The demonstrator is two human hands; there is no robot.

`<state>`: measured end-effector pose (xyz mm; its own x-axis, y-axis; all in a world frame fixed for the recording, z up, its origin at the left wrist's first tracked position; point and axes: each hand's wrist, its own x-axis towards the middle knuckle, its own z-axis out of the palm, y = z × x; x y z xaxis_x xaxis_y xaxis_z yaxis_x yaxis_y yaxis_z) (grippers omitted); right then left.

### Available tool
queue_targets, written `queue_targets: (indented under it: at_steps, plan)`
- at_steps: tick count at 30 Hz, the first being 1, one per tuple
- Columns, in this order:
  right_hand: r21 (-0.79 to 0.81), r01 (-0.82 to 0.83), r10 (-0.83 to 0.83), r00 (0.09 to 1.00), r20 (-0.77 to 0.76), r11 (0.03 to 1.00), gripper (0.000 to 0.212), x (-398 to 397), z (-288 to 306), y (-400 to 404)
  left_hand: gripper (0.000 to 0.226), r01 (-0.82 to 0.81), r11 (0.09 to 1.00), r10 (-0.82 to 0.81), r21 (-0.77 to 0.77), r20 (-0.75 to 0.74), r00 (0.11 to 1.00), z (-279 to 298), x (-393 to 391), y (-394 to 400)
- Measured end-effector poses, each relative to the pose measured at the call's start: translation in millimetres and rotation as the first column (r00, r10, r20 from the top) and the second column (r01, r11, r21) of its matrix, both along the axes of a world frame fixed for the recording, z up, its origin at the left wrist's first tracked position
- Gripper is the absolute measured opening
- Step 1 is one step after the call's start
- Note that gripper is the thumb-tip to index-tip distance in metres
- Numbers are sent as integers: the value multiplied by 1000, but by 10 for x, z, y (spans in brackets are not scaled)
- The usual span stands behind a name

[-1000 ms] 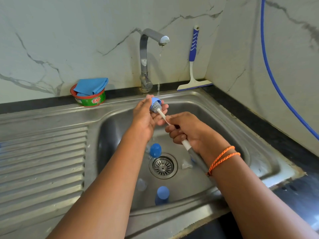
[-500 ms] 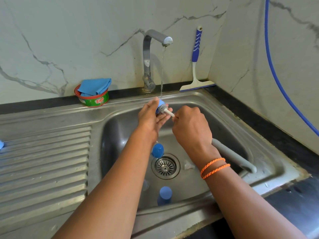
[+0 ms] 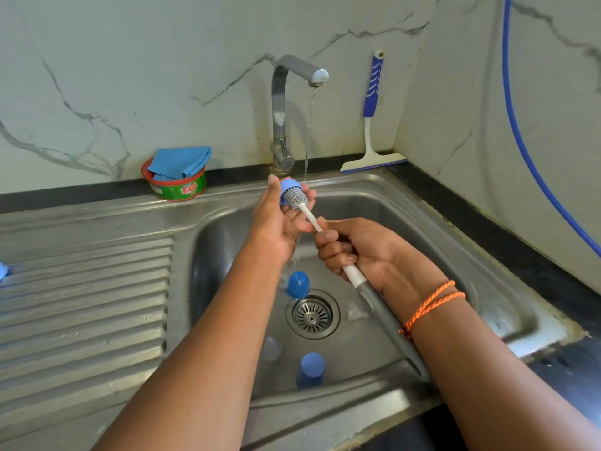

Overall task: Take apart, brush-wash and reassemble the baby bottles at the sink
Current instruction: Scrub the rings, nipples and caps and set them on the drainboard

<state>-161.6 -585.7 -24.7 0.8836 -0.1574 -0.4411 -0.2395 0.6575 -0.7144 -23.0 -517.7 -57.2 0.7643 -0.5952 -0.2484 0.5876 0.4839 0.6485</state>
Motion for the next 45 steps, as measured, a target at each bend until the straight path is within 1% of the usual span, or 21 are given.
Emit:
queue_targets:
  at_steps: [1, 2, 3, 4, 5, 6, 7, 8, 9, 11, 14, 18, 22, 24, 26, 28, 30, 33, 37, 40, 45]
  plan:
    - [-75, 0, -2, 1000, -22, 997, 24, 5, 11, 17, 62, -12, 999, 12, 29, 8, 1000, -12, 29, 9]
    - [-215, 14, -24, 999, -45, 977, 26, 7, 11, 22, 61, -29, 997, 27, 66, 31, 999, -21, 49, 14]
    - [-442, 29, -66, 996, -67, 897, 27, 15, -18, 17, 56, -50, 994, 44, 98, 61, 997, -25, 60, 19]
    - [-712, 16, -116, 989, -92, 702, 26, 17, -56, -1, 49, -73, 990, 63, 120, 84, 994, -23, 55, 16]
    - [-915, -16, -173, 981, -93, 403, 23, 6, -76, -22, 41, -97, 987, 85, 130, 95, 992, -22, 43, 11]
    - [-991, -44, -224, 972, -72, 125, 19, -3, -91, -58, 35, -119, 983, 105, 137, 100, 989, -27, 34, -2]
    - [-999, -48, -254, 966, -48, 7, 15, -28, -85, -93, 33, -136, 980, 121, 143, 109, 987, -43, 39, -8]
    - [-1000, -22, -255, 967, -26, 20, 14, -56, -64, -126, 33, -147, 977, 128, 152, 127, 984, -50, 49, -11]
    - [-997, -5, -246, 969, -23, 71, 15, -86, -47, -160, 33, -155, 975, 132, 160, 147, 980, -61, 69, -8]
    - [-990, -28, -255, 965, -63, 137, 15, -120, 2, -195, 35, -139, 975, 109, 172, 172, 979, -67, 66, 3]
    - [-987, -29, -306, 949, -77, 159, 16, -117, -5, -205, 36, -93, 974, 58, 205, 171, 984, -38, 20, 4]
    - [-995, 21, -384, 923, -19, 99, 20, -152, -10, -252, 30, 30, 971, -72, 235, 174, 982, -22, 14, -5]
    - [-995, 95, -388, 918, 80, 19, 21, -150, -38, -238, 45, 94, 980, -124, 173, 169, 978, -78, -37, -54]
    - [-992, 127, -390, 913, 121, -11, 22, -103, -79, -217, 35, 115, 983, -140, 141, 182, 973, -76, -65, -64]
    - [-986, 160, -378, 912, 161, -34, 36, -56, -107, -180, 27, 109, 990, -122, 95, 144, 982, -69, -69, -59]
    - [-982, 189, -340, 921, 188, -31, 44, -26, -119, -141, 29, 76, 997, -78, 28, 75, 994, -59, -58, -56]
    - [-983, 184, -304, 935, 184, -31, 33, -29, -109, -113, 33, 22, 999, -22, -27, 12, 1000, -42, -20, -52]
    - [-987, 128, -339, 928, 154, -98, 25, -63, -99, -148, 39, -20, 998, 19, -53, -22, 1000, -36, 31, -46]
    - [-981, 96, -409, 899, 157, -166, 30, -64, -131, -189, 50, 110, 993, -111, 51, 26, 993, -68, -9, -54]
    - [-976, 153, -379, 903, 202, -154, 40, -41, -126, -175, 51, 167, 984, -170, 67, 46, 984, -71, -38, -56]
    - [-979, 147, -276, 944, 182, -140, 34, -42, -89, -91, 51, 51, 997, -53, -50, -46, 998, -51, 11, -28]
